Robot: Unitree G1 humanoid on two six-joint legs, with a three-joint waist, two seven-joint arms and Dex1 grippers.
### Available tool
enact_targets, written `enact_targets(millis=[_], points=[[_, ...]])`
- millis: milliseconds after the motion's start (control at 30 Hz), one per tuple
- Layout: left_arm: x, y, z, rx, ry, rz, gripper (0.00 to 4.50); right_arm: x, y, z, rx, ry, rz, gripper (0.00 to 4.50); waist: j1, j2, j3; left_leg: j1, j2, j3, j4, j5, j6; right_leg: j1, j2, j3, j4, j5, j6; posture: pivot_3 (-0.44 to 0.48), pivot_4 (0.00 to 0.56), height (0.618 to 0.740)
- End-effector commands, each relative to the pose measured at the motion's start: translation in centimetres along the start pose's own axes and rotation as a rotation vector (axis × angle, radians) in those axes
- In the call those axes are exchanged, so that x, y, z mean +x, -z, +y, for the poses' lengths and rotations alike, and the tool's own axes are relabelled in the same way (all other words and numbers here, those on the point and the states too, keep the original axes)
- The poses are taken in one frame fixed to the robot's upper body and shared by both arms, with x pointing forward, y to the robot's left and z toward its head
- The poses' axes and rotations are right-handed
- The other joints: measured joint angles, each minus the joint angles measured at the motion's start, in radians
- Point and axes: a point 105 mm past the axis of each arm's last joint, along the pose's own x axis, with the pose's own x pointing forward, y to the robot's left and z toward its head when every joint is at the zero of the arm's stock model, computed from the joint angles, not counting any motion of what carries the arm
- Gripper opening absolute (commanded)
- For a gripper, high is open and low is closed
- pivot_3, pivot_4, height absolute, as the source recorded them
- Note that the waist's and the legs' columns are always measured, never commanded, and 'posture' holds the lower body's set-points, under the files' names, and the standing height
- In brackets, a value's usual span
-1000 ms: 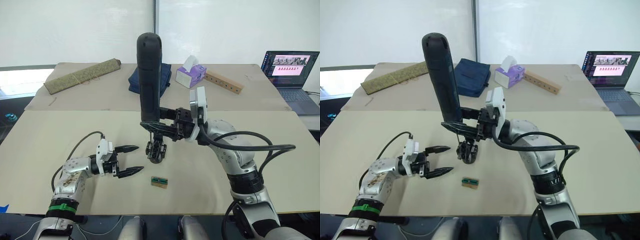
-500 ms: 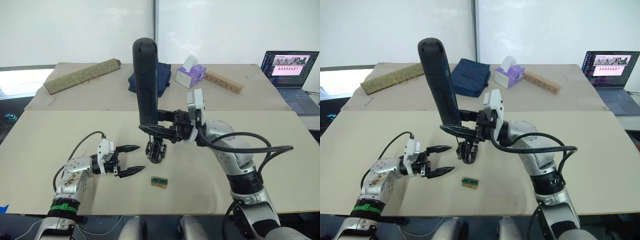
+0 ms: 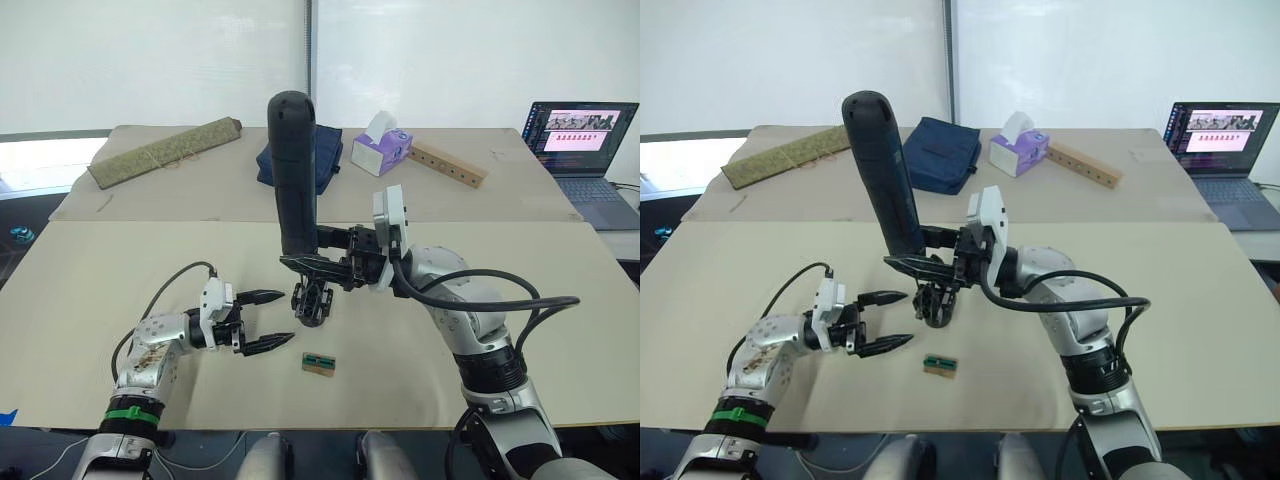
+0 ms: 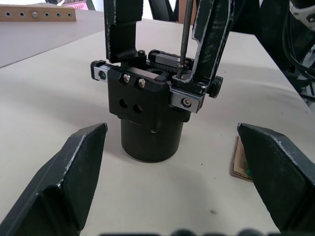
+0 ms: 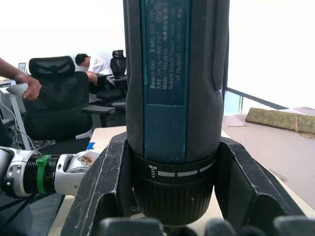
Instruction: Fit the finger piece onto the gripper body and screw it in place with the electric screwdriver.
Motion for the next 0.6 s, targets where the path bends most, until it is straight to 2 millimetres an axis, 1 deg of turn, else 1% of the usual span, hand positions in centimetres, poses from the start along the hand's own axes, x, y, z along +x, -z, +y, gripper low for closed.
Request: enact_targets(millis=[33,400,600], points=[[0.6,-0.6,0.3,0.052,0.010,-0.002,4.50,0.3,-1.6,0.5,-0.072,-0.031,-0.049,1.90,0.000,0.000,0.000,0.000,0.000,0.000,0.000,0.000,0.000,0.000,0.000,0.000,0.000,0.000,0.000,0.000,0.150,0.740],[2.3,-0.2,0.5,0.047,0.023,0.001,4.50,0.3,-1.6,0.5,-0.071,-0.027,-0.051,1.90,0.000,0.000,0.000,0.000,-0.001,0.000,0.000,0.000,0.000,0.000,0.000,0.000,0.000,0.000,0.000,0.000,0.150,0.740],[3.1,0.9,1.0,0.039,0.000,0.045,4.50,0.4,-1.5,0.5,-0.071,-0.025,-0.050,1.90,0.000,0.000,0.000,0.000,-0.001,0.000,0.000,0.000,0.000,0.000,0.000,0.000,0.000,0.000,0.000,0.000,0.150,0.740]])
